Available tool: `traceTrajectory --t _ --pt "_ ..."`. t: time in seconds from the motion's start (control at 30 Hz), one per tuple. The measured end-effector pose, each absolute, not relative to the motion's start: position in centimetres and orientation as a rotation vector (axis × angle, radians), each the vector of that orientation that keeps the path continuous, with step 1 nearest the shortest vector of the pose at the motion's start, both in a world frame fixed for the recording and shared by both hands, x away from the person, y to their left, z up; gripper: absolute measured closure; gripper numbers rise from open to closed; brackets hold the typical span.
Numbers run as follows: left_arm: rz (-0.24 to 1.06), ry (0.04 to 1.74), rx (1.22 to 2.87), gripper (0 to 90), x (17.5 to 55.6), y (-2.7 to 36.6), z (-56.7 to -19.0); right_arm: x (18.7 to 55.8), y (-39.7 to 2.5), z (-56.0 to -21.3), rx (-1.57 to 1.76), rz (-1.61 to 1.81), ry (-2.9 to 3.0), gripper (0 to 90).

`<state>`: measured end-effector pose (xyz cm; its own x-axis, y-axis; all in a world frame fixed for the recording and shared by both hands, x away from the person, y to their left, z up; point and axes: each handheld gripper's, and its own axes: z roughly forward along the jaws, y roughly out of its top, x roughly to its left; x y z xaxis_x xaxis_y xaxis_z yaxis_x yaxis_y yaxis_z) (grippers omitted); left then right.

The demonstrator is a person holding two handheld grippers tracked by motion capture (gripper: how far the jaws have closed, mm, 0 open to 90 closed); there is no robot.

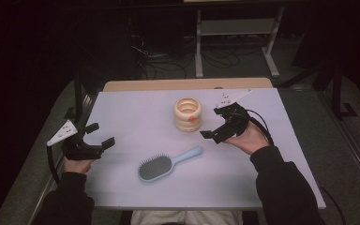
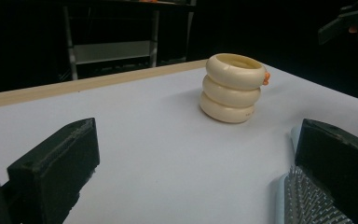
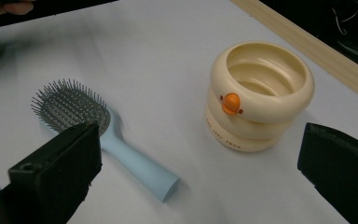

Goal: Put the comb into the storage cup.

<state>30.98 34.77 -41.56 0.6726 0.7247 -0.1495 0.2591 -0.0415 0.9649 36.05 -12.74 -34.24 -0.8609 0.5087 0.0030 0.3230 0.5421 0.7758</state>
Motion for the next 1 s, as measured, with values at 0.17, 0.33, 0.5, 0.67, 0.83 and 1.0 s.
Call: traceTrajectory --t 0.17,0.33,0.5,0.67,0.83,1.0 --pt "0.455 0.822 1.608 0.0 31.0 34.8 -41.5 36.3 -12.0 -34.5 0.682 1.205 2.575 0.0" --pt "0.455 0.821 1.612 0.0 31.0 34.8 -41.6 36.6 -11.5 -34.7 0.668 1.202 2.585 0.0" --pt "0.457 0.825 1.610 0.0 31.0 34.8 -41.6 37.0 -10.6 -35.2 0.649 1.187 2.599 0.0" --pt "0.466 0.827 1.608 0.0 31.0 34.8 -41.6 37.3 -9.7 -35.7 0.627 1.166 2.623 0.0" --pt "0.468 0.827 1.609 0.0 31.0 34.8 -41.6 37.4 -8.9 -36.1 0.602 1.153 2.641 0.0" --pt "0.474 0.827 1.608 0.0 31.0 34.8 -41.6 37.6 -8.0 -36.5 0.559 1.142 2.666 6.5"
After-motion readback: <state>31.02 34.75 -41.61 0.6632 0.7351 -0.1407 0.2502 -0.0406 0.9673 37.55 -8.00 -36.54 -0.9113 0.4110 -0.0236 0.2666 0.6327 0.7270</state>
